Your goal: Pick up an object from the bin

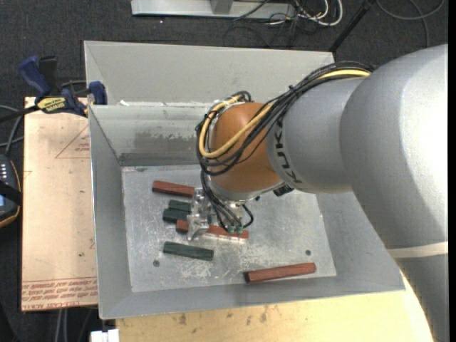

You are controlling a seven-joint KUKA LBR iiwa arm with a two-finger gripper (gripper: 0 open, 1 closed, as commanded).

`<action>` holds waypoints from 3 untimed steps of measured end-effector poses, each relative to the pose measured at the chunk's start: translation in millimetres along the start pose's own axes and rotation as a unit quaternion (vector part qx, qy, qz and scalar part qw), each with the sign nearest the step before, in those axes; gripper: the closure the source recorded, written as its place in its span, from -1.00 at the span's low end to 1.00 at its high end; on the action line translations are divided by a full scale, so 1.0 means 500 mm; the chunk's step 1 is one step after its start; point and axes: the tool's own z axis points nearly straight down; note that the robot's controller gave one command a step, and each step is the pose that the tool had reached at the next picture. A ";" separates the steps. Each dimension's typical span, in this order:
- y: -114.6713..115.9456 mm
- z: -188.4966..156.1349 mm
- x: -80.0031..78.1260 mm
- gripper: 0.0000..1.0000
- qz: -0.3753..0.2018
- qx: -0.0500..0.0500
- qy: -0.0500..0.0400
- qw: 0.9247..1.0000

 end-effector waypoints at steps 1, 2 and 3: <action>0.004 0.002 0.011 -1.00 -0.002 0.001 0.011 1.000; 0.003 0.003 0.008 -1.00 -0.002 0.000 0.008 1.000; 0.041 0.005 -0.108 1.00 0.091 0.001 -0.003 0.996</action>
Offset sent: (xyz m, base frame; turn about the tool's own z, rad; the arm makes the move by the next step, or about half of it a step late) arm 0.0000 0.0000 0.0000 0.0000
